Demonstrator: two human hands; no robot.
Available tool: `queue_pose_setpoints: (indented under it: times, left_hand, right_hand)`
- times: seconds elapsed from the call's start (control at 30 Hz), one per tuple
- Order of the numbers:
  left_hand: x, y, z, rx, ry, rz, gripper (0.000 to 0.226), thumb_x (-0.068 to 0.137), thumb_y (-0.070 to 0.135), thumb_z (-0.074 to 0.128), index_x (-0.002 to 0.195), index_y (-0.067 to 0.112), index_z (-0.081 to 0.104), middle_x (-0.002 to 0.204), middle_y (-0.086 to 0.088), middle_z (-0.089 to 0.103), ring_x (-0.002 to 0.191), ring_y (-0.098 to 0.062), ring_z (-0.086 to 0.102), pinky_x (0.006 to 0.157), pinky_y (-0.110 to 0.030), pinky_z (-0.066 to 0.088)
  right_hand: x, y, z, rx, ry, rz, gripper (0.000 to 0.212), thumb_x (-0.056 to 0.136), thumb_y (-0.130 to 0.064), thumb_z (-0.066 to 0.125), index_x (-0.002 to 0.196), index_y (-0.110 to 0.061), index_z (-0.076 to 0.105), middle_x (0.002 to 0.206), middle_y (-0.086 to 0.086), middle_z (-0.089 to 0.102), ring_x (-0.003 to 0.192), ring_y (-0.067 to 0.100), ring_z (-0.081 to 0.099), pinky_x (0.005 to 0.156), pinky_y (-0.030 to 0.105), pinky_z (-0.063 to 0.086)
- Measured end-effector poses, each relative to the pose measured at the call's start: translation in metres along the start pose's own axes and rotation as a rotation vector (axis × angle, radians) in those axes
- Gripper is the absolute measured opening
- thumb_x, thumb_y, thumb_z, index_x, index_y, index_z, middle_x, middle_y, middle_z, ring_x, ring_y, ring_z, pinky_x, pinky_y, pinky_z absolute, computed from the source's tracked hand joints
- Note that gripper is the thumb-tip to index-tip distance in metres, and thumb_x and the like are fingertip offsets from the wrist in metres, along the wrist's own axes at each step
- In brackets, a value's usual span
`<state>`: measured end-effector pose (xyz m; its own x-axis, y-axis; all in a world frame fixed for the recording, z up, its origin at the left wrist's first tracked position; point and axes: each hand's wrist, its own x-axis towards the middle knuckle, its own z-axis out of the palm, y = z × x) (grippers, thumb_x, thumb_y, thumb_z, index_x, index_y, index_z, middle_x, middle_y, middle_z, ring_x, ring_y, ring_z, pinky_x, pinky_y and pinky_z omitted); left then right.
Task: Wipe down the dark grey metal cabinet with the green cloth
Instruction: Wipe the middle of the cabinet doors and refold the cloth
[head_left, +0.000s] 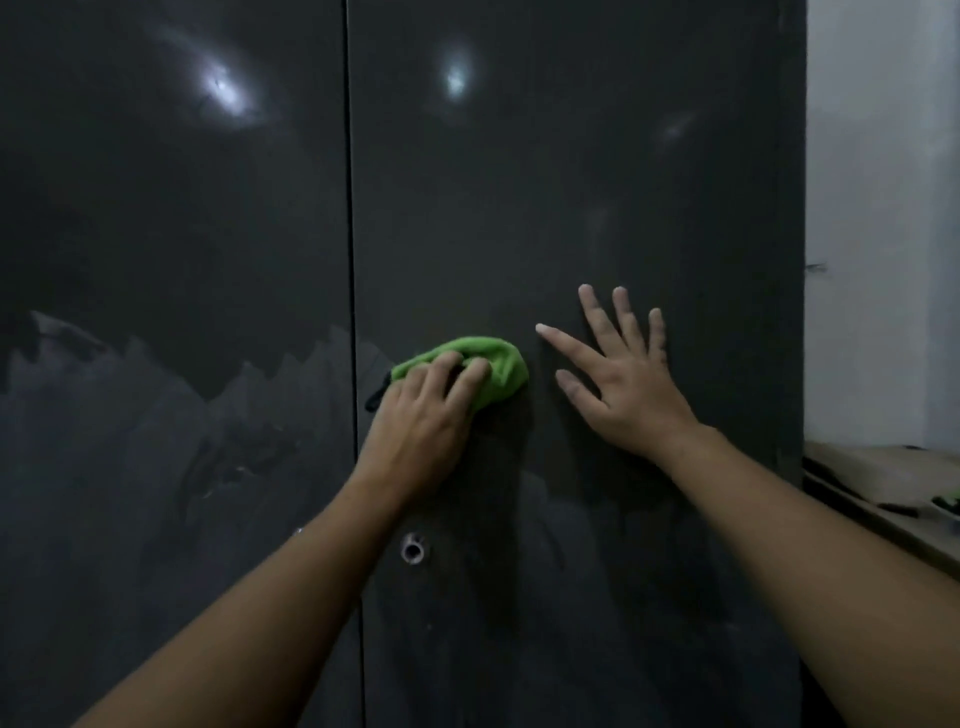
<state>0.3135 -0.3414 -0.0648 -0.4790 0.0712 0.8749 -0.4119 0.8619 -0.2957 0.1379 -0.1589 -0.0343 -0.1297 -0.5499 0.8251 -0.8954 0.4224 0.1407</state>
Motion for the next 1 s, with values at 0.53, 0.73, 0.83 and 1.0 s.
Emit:
queue_pose_setpoints:
  times: [0.53,0.73,0.83,1.0]
  left_hand:
    - [-0.026,0.009,0.034,-0.274,0.205,-0.331,0.054,0.085,0.045,0.049,0.135,0.025,0.046,0.131,-0.012,0.046,0.102,-0.031,0.048,0.081,-0.041,0.041]
    - [-0.053,0.008,0.037,-0.118,0.070,0.038,0.051,0.088,0.045,0.051,0.134,0.025,0.045,0.127,-0.013,0.048,0.097,-0.028,0.050,0.073,-0.040,0.043]
    - [-0.034,-0.013,0.024,-0.086,0.071,0.043,0.051,0.091,0.047,0.049,0.136,0.024,0.046,0.125,-0.014,0.047,0.103,-0.029,0.047,0.079,-0.044,0.045]
    - [0.037,-0.017,0.002,-0.351,0.281,-0.340,0.049,0.094,0.037,0.056,0.139,0.019,0.046,0.124,-0.013,0.045,0.111,-0.029,0.044,0.092,-0.049,0.046]
  right_hand:
    - [-0.001,0.002,0.044,-0.259,0.412,-0.014,0.057,0.099,-0.042,0.038,0.155,-0.045,0.030,0.168,0.003,0.017,0.155,0.033,0.012,0.120,0.064,0.006]
    - [-0.003,0.001,0.042,-0.270,0.417,-0.030,0.058,0.098,-0.040,0.038,0.155,-0.041,0.032,0.168,0.006,0.019,0.154,0.036,0.015,0.120,0.065,0.007]
    - [-0.003,0.001,0.042,-0.263,0.415,-0.026,0.058,0.097,-0.039,0.037,0.155,-0.041,0.032,0.167,0.006,0.019,0.154,0.036,0.014,0.120,0.065,0.007]
    - [-0.002,0.001,0.044,-0.281,0.446,-0.024,0.058,0.097,-0.038,0.039,0.154,-0.041,0.035,0.166,0.006,0.023,0.153,0.035,0.018,0.120,0.064,0.010]
